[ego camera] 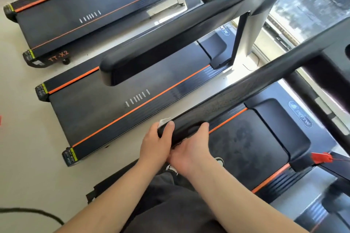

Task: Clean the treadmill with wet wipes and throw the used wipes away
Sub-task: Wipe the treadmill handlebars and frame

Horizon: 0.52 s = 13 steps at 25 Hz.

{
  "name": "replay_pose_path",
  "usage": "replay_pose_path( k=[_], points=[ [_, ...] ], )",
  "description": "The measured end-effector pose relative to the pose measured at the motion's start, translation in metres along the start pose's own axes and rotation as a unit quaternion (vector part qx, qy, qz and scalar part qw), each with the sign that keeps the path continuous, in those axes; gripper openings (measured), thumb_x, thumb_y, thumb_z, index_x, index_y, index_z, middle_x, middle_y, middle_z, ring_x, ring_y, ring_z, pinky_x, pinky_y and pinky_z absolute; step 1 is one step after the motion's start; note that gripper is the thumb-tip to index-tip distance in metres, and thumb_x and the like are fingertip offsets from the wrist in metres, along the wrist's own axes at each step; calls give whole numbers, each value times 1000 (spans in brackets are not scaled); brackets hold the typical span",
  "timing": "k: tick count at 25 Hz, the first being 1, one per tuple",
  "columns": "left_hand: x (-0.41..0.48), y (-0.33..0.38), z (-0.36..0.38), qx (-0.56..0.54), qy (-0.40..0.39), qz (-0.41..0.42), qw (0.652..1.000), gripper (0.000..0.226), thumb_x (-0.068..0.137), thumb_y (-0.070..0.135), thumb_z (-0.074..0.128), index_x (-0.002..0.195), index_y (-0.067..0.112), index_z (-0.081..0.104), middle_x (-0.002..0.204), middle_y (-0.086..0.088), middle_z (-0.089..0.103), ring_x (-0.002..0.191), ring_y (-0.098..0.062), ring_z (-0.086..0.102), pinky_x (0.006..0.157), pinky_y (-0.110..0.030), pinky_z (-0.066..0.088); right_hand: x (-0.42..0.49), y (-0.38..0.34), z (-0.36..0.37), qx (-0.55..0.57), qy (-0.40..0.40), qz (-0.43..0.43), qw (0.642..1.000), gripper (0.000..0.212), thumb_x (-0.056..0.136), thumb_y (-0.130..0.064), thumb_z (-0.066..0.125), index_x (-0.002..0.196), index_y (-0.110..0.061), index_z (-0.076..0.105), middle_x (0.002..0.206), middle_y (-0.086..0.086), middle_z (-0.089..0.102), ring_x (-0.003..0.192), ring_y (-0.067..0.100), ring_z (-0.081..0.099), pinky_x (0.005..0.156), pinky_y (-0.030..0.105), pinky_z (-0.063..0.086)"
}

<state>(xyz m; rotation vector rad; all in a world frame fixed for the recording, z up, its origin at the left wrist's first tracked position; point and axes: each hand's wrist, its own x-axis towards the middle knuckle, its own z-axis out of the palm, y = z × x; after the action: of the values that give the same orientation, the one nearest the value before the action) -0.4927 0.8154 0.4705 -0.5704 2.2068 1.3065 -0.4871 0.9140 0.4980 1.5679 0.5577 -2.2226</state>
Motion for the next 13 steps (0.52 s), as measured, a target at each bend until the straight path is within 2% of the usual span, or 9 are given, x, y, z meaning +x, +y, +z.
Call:
replay_pose_path(
  k=[2, 5, 7, 8, 9, 10, 11, 12, 13],
  points=[
    [-1, 5, -2, -8, -9, -13, 1000, 42, 93, 63, 42, 112, 32, 63, 112, 7, 65, 112, -20, 58, 100, -44, 46, -2, -19, -1, 10, 1, -42, 999, 86, 80, -79, 37, 131, -17, 66, 128, 15, 70, 120, 38, 63, 111, 52, 42],
    [-23, 2, 13, 32, -30, 39, 998, 56, 93, 57, 38, 136, 21, 42, 142, -10, 45, 136, -31, 37, 113, -52, 35, 1, -42, 0, -28, 31, -137, 990, 69, 86, -67, 38, 129, -23, 67, 130, 5, 70, 119, 28, 64, 109, 44, 44],
    [-33, 3, 20, 140, -33, 124, 982, 65, 98, 51, 35, 151, 14, 26, 159, -13, 25, 149, -32, 16, 121, -52, 23, -1, -42, 6, -94, 58, -168, 980, 68, 86, -70, 40, 128, -24, 64, 129, 0, 69, 116, 23, 65, 100, 39, 49],
    [-29, 4, 20, 213, -17, 199, 957, 64, 101, 47, 33, 154, 13, 24, 158, -12, 28, 149, -32, 18, 121, -50, 22, 2, -39, 6, -163, 94, -185, 965, 77, 84, -73, 40, 138, -21, 55, 140, 3, 61, 124, 24, 60, 102, 42, 47],
    [-20, 9, 19, 282, 2, 271, 920, 63, 101, 45, 34, 154, 13, 25, 152, -10, 37, 145, -31, 28, 119, -49, 25, 4, -35, 5, -242, 126, -223, 936, 85, 86, -71, 41, 150, -14, 39, 156, 10, 44, 138, 29, 47, 111, 46, 39],
    [-10, 17, 19, 339, 4, 305, 890, 64, 99, 45, 37, 154, 14, 25, 147, -6, 43, 138, -30, 38, 115, -46, 31, 4, -32, -3, -327, 123, -284, 893, 85, 94, -61, 40, 155, -4, 23, 164, 19, 21, 148, 37, 27, 119, 48, 24],
    [-2, 26, 21, 383, -8, 310, 870, 67, 97, 45, 41, 154, 16, 22, 146, -2, 44, 132, -28, 45, 111, -44, 36, 7, -29, -12, -420, 126, -340, 832, 81, 101, -48, 37, 156, 5, 12, 164, 29, 2, 152, 42, 9, 122, 47, 10],
    [5, 33, 26, 411, -20, 309, 857, 71, 96, 46, 44, 155, 17, 18, 147, -1, 42, 128, -26, 49, 108, -42, 39, 10, -31, -19, -488, 132, -390, 769, 79, 103, -44, 31, 156, 8, 3, 162, 32, -12, 153, 42, -6, 124, 46, -2],
    [9, 39, 33, 430, -31, 317, 845, 72, 96, 46, 44, 157, 18, 16, 150, -1, 40, 127, -26, 50, 107, -41, 40, 9, -39, -24, -542, 128, -424, 714, 81, 103, -49, 24, 159, 4, -2, 163, 27, -21, 154, 36, -17, 125, 44, -9]
  ],
)
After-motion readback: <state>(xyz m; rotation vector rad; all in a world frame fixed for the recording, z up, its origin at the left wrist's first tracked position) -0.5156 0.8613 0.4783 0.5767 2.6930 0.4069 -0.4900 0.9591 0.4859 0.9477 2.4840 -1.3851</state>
